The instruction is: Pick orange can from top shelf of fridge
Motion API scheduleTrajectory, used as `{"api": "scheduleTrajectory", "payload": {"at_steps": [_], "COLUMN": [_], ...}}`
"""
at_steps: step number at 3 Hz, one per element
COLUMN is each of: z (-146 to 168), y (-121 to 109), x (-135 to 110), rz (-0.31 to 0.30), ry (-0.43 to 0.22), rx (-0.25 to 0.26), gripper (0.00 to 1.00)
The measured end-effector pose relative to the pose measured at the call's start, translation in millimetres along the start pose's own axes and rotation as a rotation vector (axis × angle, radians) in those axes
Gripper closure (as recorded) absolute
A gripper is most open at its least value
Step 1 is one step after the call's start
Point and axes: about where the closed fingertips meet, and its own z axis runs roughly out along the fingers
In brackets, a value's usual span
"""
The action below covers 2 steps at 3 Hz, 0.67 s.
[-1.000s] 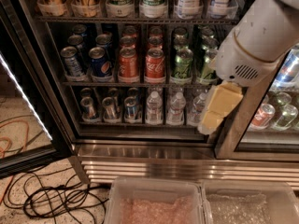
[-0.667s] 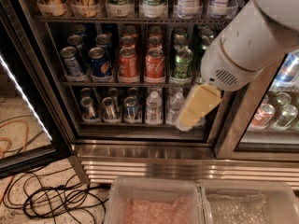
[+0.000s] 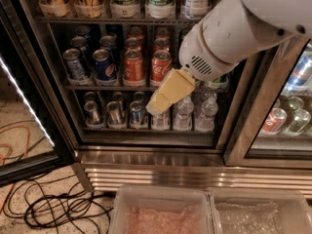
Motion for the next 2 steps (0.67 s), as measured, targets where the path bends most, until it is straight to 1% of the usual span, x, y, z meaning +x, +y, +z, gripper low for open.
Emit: {"api": "scheduleTrajectory", "payload": {"at_steps": [1, 2], "z": [0.0, 14.6], "y": [0.0, -1.4], "x": [0.0, -14.6], "rz": [0.0, 0.036], "ry": [0.0, -0.052], "rx": [0.0, 0.029], "gripper": [0.0, 0.0]}}
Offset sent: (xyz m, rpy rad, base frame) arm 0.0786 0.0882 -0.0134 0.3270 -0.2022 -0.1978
